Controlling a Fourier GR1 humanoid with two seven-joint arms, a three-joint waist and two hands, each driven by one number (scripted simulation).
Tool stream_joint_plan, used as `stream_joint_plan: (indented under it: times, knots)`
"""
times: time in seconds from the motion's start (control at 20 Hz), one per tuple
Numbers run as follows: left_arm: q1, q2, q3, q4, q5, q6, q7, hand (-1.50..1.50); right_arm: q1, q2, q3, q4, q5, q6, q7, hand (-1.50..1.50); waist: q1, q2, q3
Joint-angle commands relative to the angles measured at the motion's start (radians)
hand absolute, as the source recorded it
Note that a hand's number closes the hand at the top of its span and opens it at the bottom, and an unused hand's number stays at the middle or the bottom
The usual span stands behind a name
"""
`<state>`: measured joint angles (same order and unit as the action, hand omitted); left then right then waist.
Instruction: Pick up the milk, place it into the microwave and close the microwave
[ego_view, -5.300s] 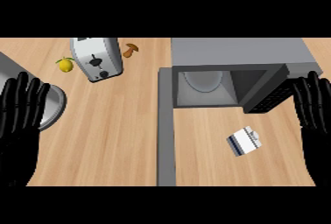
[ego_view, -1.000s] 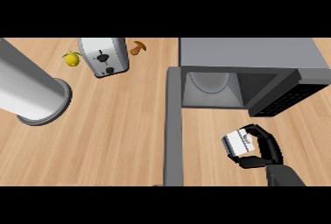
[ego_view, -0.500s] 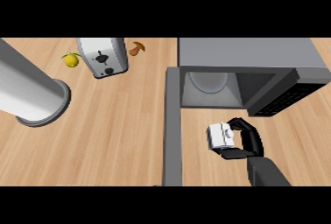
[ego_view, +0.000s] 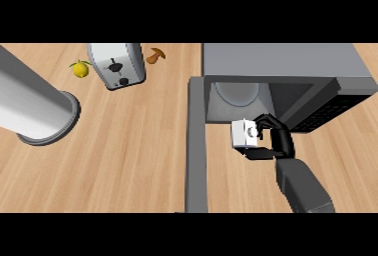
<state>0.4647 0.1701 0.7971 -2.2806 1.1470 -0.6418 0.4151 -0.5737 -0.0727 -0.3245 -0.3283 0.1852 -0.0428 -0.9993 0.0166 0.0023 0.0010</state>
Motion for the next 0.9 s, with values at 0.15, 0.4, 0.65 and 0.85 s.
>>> stream_joint_plan:
  times: [0.15,0.4,0.65,0.85]
  knots:
    - [-0.027,-0.002,0.001,-0.03,-0.006,0.035,0.034,-1.5,-0.156,-0.061,-0.02,0.043,-0.009,-0.049,0.089,1.5,0.009,0.005,0.001]
    - [-0.076,-0.012,-0.009,0.06,-0.063,-0.031,0.019,-1.5,-0.278,-0.095,-0.028,0.109,0.002,-0.087,0.17,1.5,0.025,0.013,0.001]
    - [-0.12,-0.002,-0.033,0.072,-0.086,-0.026,0.026,-1.5,-0.326,-0.141,-0.03,0.157,0.011,-0.08,0.201,1.5,0.044,0.023,0.002]
    - [-0.151,-0.014,-0.066,0.046,-0.096,-0.014,0.026,-1.5,-0.354,-0.18,-0.024,0.174,0.027,-0.097,0.223,1.5,0.061,0.035,0.003]
